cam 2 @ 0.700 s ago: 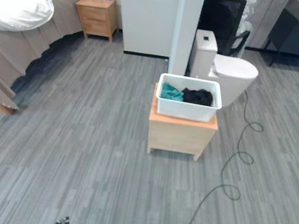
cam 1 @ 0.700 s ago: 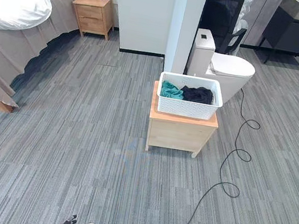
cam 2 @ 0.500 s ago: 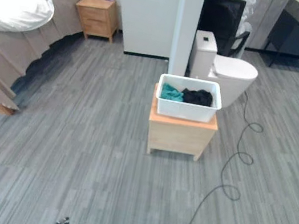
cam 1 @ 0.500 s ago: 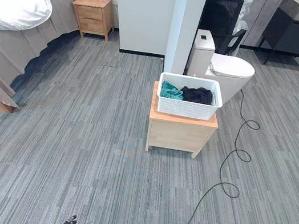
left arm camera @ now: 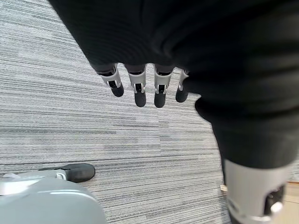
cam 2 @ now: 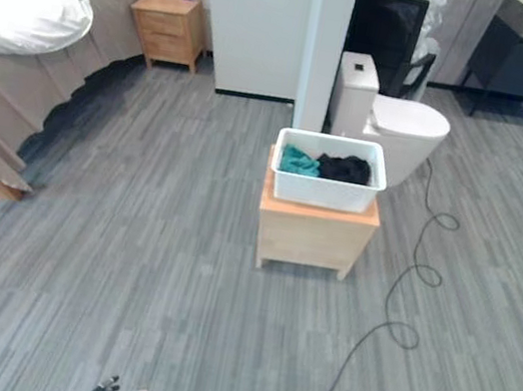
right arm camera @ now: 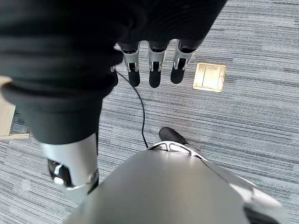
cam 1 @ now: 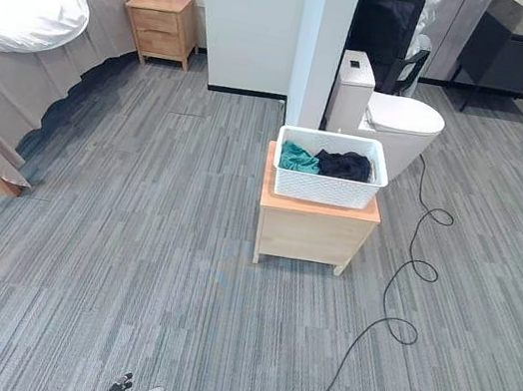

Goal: Grab the laundry basket,head to the washer,open it,put in the laundry and shut it.

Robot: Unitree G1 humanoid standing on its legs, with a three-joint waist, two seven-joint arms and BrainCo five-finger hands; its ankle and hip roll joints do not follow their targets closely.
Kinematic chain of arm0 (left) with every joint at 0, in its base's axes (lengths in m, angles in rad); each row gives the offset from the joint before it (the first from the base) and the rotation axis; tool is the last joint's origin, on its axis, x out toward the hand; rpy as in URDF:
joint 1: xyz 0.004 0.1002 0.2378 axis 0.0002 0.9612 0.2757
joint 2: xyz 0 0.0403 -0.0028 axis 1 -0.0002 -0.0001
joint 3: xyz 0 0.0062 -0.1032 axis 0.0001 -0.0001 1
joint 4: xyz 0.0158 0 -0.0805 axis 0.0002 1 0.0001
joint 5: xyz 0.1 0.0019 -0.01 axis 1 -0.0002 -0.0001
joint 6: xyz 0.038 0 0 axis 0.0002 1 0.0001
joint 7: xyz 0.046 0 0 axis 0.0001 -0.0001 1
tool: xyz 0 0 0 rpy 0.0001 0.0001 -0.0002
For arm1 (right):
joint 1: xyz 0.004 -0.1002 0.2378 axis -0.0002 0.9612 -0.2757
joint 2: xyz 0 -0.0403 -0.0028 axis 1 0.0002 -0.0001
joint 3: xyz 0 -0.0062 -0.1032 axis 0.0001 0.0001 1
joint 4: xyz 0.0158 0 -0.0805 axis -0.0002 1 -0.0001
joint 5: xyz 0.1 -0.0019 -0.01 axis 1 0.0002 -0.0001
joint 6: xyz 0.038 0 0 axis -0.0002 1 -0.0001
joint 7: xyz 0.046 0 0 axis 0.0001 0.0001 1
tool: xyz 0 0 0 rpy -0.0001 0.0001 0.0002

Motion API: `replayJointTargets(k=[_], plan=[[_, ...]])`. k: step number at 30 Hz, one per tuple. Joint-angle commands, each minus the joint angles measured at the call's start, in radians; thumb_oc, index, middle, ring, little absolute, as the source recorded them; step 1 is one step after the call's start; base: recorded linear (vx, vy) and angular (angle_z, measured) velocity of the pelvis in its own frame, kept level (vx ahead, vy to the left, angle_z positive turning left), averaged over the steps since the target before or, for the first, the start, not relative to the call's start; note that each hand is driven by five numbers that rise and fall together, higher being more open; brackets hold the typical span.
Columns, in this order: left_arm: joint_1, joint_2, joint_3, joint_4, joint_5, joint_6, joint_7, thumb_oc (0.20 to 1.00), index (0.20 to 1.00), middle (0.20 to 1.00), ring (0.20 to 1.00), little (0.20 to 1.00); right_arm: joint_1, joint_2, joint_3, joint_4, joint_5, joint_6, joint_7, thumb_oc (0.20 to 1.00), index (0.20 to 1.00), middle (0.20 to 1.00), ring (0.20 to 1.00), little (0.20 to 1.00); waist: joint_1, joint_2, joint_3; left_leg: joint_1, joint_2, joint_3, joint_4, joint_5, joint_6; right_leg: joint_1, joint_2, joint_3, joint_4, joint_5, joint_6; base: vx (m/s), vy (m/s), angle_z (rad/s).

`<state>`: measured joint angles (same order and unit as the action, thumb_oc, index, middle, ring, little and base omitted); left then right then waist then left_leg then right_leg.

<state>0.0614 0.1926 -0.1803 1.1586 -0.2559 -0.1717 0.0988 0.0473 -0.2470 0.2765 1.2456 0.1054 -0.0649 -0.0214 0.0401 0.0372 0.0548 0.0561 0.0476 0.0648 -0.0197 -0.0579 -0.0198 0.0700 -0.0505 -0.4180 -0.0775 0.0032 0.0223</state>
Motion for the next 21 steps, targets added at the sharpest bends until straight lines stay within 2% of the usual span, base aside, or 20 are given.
replayJointTargets(k=[1, 10, 14, 16, 17, 18, 19, 20, 21], plan=[[-0.053, 0.043, -0.016, 0.036, 0.012, -0.032, -0.006, 1.000, 1.000, 1.000, 1.000, 1.000, -0.032, 0.021, 0.005, 0.049, 0.033, -0.008, -0.010, 1.000, 1.000, 1.000, 1.000, 1.000, 0.000, -0.051, 0.007, -0.025, 0.052, -0.032, -0.068, 0.038, -0.066, 0.043, -0.084, 0.055, -0.010, -0.074, 0.084, -0.02, -0.094, -0.01], [-0.048, 0.036, -0.012, 0.047, -0.018, -0.028, -0.019, 1.000, 1.000, 1.000, 1.000, 1.000, -0.030, -0.006, -0.026, 0.050, 0.079, -0.021, -0.022, 1.000, 1.000, 1.000, 1.000, 1.000, -0.004, -0.037, 0.033, -0.008, 0.119, -0.021, -0.068, 0.082, -0.100, 0.044, -0.012, 0.096, -0.010, -0.113, 0.039, -0.01, -0.154, -0.04], [-0.052, 0.034, -0.010, 0.041, -0.034, -0.028, -0.026, 1.000, 1.000, 1.000, 1.000, 1.000, -0.036, -0.020, -0.032, 0.047, 0.097, -0.026, -0.017, 1.000, 1.000, 1.000, 1.000, 1.000, -0.003, -0.045, 0.061, -0.062, 0.149, -0.026, 0.059, 0.076, -0.112, 0.049, 0.011, 0.112, -0.010, -0.127, 0.014, -0.02, -0.178, -0.13], [-0.052, 0.036, -0.012, 0.022, -0.042, -0.027, -0.026, 1.000, 1.000, 1.000, 1.000, 1.000, -0.040, -0.029, -0.038, 0.038, 0.108, -0.030, -0.021, 1.000, 1.000, 1.000, 1.000, 1.000, 0.000, -0.051, 0.084, -0.122, 0.142, -0.040, 0.183, 0.087, -0.113, 0.059, 0.010, 0.111, -0.010, -0.129, 0.002, -0.04, -0.139, -0.08], [-0.054, 0.034, -0.013, 0.019, -0.048, -0.028, -0.031, 1.000, 1.000, 1.000, 1.000, 1.000, -0.045, -0.039, -0.050, 0.021, 0.129, -0.034, -0.023, 1.000, 1.000, 1.000, 1.000, 1.000, -0.004, -0.055, 0.103, -0.186, 0.130, -0.043, 0.296, 0.119, -0.106, 0.066, 0.007, 0.102, -0.010, -0.130, -0.006, -0.02, -0.098, -0.03], [-0.053, 0.033, -0.012, 0.021, -0.048, -0.028, -0.031, 1.000, 1.000, 1.000, 1.000, 1.000, -0.043, -0.040, -0.052, 0.017, 0.135, -0.034, -0.023, 1.000, 1.000, 1.000, 1.000, 1.000, -0.007, -0.055, 0.103, -0.202, 0.133, -0.031, 0.315, 0.122, -0.101, 0.069, 0.006, 0.098, -0.010, -0.133, -0.008, 0.07, -0.086, -0.01], [-0.050, 0.032, -0.009, 0.023, -0.049, -0.027, -0.031, 1.000, 1.000, 1.000, 1.000, 1.000, -0.039, -0.043, -0.054, 0.012, 0.142, -0.035, -0.022, 1.000, 1.000, 1.000, 1.000, 1.000, -0.009, -0.053, 0.104, -0.204, 0.136, -0.016, 0.301, 0.099, -0.103, 0.083, 0.011, 0.100, -0.010, -0.150, -0.005, 0.07, -0.016, -0.03], [-0.052, 0.032, -0.006, 0.030, -0.050, -0.028, -0.028, 1.000, 1.000, 1.000, 1.000, 1.000, -0.039, -0.044, -0.056, 0.007, 0.147, -0.036, -0.022, 1.000, 1.000, 1.000, 1.000, 1.000, -0.006, -0.059, 0.104, -0.225, 0.116, -0.003, 0.270, 0.098, -0.085, 0.077, 0.002, 0.091, -0.010, -0.143, -0.005, 0.06, -0.008, 0.00], [-0.052, 0.032, -0.006, 0.030, -0.050, -0.029, -0.028, 1.000, 1.000, 1.000, 1.000, 1.000, -0.039, -0.044, -0.056, 0.007, 0.147, -0.036, -0.022, 1.000, 1.000, 1.000, 1.000, 1.000, -0.006, -0.059, 0.104, -0.225, 0.116, -0.002, 0.270, 0.098, -0.084, 0.077, 0.001, 0.091, -0.010, -0.143, -0.004, 0.02, 0.022, 0.07]])
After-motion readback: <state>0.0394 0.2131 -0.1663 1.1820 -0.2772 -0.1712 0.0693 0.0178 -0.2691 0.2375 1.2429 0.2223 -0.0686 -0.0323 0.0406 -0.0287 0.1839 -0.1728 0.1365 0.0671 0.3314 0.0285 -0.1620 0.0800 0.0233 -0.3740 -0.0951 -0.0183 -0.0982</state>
